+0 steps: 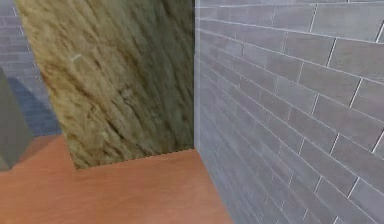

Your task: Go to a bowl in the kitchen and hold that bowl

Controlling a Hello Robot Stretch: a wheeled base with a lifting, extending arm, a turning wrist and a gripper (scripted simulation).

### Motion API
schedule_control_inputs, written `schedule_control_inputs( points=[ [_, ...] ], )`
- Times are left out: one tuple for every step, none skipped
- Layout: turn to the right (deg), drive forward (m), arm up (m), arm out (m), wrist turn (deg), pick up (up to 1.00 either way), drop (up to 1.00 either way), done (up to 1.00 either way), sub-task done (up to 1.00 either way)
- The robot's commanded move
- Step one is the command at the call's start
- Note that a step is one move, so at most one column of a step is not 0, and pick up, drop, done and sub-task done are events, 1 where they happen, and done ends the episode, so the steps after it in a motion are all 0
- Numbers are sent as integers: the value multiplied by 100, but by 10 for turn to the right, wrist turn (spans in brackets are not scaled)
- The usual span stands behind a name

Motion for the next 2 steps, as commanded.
schedule_control_inputs(
  points=[
    [-240, 0, 0, 0, 0, 0, 0, 0, 0],
    [0, 45, 0, 0, 0, 0, 0, 0, 0]
  ],
)
